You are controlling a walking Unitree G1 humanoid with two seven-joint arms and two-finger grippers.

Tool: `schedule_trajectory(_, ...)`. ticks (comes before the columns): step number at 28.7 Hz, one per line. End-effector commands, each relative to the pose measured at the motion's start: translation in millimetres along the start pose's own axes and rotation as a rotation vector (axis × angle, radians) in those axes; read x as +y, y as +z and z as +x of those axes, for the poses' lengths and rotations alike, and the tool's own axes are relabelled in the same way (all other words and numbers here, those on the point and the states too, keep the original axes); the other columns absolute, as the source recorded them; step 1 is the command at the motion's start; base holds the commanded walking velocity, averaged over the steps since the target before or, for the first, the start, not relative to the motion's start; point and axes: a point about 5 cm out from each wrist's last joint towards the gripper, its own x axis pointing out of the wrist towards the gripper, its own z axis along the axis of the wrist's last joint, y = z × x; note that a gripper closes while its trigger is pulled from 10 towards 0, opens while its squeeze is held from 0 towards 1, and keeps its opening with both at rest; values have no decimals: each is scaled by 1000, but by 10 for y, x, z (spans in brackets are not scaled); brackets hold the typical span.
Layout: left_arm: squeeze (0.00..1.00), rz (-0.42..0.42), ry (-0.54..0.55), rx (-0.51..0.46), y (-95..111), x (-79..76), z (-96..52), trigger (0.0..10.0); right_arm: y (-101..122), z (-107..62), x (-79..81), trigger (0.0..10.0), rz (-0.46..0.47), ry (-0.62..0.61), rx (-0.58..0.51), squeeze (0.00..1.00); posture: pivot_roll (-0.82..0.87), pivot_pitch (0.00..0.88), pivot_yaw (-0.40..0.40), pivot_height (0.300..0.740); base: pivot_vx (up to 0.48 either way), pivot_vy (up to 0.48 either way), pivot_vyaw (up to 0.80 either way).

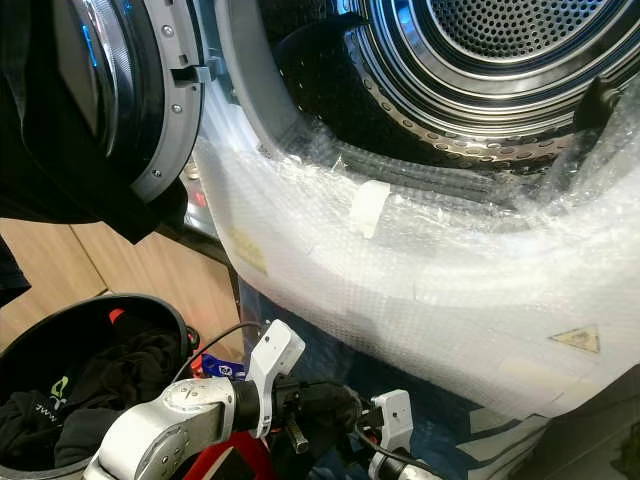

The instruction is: Clothes washing

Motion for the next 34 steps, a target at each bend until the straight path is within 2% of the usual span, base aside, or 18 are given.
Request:
schedule_trajectory(1, 0, 12, -6, -9, 42, -19, -11, 0, 31, 11, 4, 10000, 24, 2, -28, 0, 155, 0, 21, 740, 0, 0, 0)
schedule_trajectory(5, 0, 10, -10, -15, 53, -24, -5, 0, 19, 40, 60, 10000, 16, 29, -25, 0, 154, 0, 19, 740, 0, 0, 0)
schedule_trajectory(8, 0, 11, -15, -15, 52, -28, -2, 0, 50, 77, 101, 10000, 73, 43, -74, 0, 156, 0, 17, 740, 0, 0, 0)
schedule_trajectory(10, 0, 11, -13, -17, 54, -26, -3, 0, 14, 97, 150, 10000, 61, 49, -62, 0, 154, 0, 19, 740, 0, 0, 0)
schedule_trajectory(17, 0, 13, -10, -19, 72, -16, -8, 0, 1, 123, 171, 10000, 69, 10, -70, 0, 152, 0, 26, 740, 0, 0, 0)
schedule_trajectory(18, 0, 13, -10, -19, 74, -17, -7, 0, 8, 125, 163, 4745, 68, -5, -73, 0, 151, 0, 26, 740, 0, 0, 0)
schedule_trajectory(19, 0, 13, -10, -19, 74, -19, -6, 0, 15, 126, 151, 0, 67, -21, -76, 0, 151, 0, 27, 740, 0, 0, 0)
schedule_trajectory(25, 0, 12, -5, -24, 97, -11, 3, 0, 95, 147, 90, 0, 90, -97, -120, 0, 151, 0, 29, 740, 0, 0, 0)
schedule_trajectory(34, 0, 5, 16, -37, 97, -6, -23, 0, 129, 161, 73, 0, 88, -122, -130, 0, 170, 5, 13, 740, 0, 0, 0)
